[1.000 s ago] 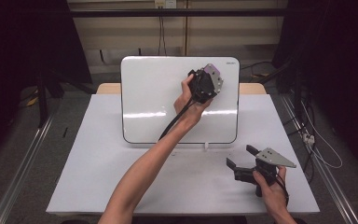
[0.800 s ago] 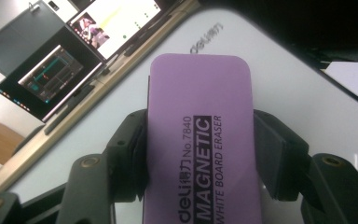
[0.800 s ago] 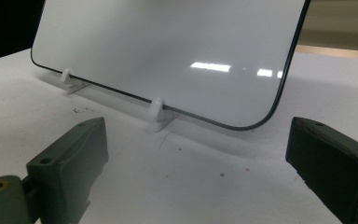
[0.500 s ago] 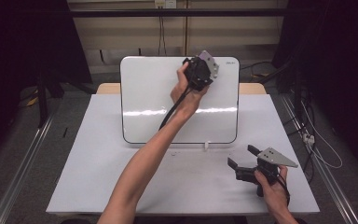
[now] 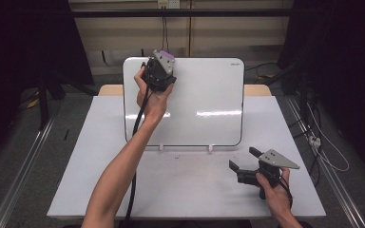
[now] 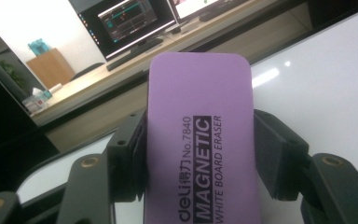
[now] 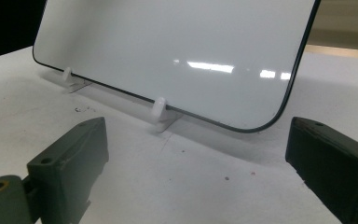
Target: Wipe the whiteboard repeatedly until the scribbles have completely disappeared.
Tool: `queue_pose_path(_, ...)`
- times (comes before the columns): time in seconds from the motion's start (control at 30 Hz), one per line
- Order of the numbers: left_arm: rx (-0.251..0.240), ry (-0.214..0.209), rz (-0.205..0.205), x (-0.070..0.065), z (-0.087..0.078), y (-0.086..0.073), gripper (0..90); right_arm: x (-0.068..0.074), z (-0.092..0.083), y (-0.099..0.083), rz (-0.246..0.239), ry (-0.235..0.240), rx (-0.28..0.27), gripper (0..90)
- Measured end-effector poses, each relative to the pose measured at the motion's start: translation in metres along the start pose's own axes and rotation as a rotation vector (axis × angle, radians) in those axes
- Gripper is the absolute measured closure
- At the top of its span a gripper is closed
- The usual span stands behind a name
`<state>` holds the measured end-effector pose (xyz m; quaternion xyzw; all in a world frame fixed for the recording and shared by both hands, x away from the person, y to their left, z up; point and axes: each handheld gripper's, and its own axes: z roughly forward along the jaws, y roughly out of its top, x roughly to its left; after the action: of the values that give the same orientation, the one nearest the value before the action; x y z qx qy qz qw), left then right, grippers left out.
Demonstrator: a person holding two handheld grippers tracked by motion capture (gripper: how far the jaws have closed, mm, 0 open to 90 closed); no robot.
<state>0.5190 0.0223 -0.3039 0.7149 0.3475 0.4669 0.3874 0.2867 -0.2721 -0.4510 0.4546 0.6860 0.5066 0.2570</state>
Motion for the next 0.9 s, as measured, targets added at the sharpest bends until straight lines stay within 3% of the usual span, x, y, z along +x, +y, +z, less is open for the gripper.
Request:
queue_pose_path(0.23,-0.03,-0.092,0.084,-0.055,0.011,0.028,41.2,-0.003,-0.003,-0.001,0.01,-0.008,-0.004,5.9)
queue_pose_path(0.37,-0.043,-0.11,0.136,-0.085,0.015,0.04,41.2,-0.003,-0.004,-0.001,0.011,-0.008,-0.005,5.9)
queue_pose_path(0.43,-0.043,-0.121,0.185,-0.095,0.016,0.043,41.2,-0.003,-0.004,-0.002,0.011,-0.006,-0.005,5.9)
queue_pose_path(0.57,-0.054,-0.146,0.233,-0.11,0.013,0.042,41.2,-0.003,-0.005,-0.001,0.012,-0.005,-0.007,5.9)
queue_pose_path(0.63,-0.051,-0.173,0.24,-0.112,0.011,0.041,41.2,-0.002,-0.005,-0.001,0.009,-0.003,-0.006,5.9)
queue_pose_path(0.7,-0.048,-0.218,0.205,-0.11,0.008,0.039,41.2,-0.002,-0.004,-0.001,0.007,-0.002,-0.006,6.0)
queue_pose_path(0.8,-0.06,-0.257,0.185,-0.105,0.001,0.031,41.2,0.0,-0.003,-0.001,0.002,0.002,-0.004,6.0)
queue_pose_path(0.9,-0.083,-0.311,0.105,-0.093,-0.01,0.021,41.2,0.002,-0.003,0.0,-0.007,0.004,-0.005,6.0)
